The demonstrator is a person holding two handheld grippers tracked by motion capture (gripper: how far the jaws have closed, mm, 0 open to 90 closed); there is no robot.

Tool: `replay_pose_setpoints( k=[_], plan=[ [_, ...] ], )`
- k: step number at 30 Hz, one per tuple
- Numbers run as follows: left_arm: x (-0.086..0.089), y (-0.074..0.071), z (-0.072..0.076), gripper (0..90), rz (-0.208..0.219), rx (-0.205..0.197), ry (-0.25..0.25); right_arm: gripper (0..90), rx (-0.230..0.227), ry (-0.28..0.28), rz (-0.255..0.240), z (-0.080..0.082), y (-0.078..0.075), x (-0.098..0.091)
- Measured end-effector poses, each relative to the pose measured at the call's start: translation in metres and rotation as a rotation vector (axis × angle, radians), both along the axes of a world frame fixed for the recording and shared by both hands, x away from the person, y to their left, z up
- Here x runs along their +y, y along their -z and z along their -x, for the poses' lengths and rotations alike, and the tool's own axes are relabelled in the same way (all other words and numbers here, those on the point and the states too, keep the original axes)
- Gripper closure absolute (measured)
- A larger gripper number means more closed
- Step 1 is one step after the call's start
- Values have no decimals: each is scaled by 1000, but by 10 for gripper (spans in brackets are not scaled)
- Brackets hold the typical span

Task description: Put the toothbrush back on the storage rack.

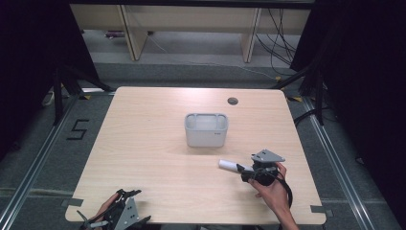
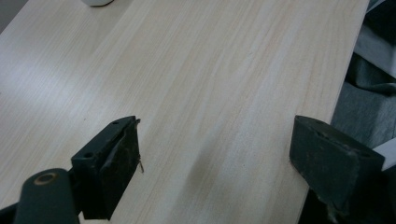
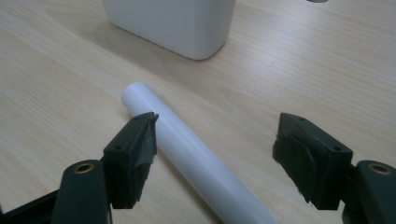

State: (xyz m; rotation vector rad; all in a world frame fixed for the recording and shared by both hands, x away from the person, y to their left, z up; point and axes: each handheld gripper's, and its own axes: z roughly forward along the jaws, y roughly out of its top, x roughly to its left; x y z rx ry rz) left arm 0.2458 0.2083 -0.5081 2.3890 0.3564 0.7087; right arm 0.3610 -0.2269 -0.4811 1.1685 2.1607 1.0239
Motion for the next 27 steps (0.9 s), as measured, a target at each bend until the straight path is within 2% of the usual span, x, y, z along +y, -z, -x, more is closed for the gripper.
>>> replay_pose_setpoints(
  k=[4,7,9,10,11,14,16,17,24,26,27],
  plan=[
    [0,0,0,156,-2,3,0,351,2,-9,10,-8,1,8],
    [1,-1,0,156,-4,-1,0,414,38,-18,5,-13,3,13],
    [1,-2,0,156,-8,5,4,456,34,-26,13,-17,3,17],
    [-1,0,0,156,5,-12,-2,512,38,-27,18,-17,1,20],
    [-1,0,0,156,5,-12,-2,512,38,-27,18,-17,1,20],
    [0,0,0,156,4,1,5,587,32,-42,36,-23,2,26],
    [0,0,0,156,1,1,6,608,44,-40,34,-23,2,28],
    [1,-2,0,156,-8,4,6,628,38,-47,50,-25,3,29],
    [-1,0,0,156,6,-8,0,710,77,-54,61,-31,8,39],
    [0,-2,-1,155,-6,5,5,739,93,-50,67,-32,8,41],
    [0,-2,-1,155,-5,5,7,779,85,-55,80,-34,8,42]
  ],
)
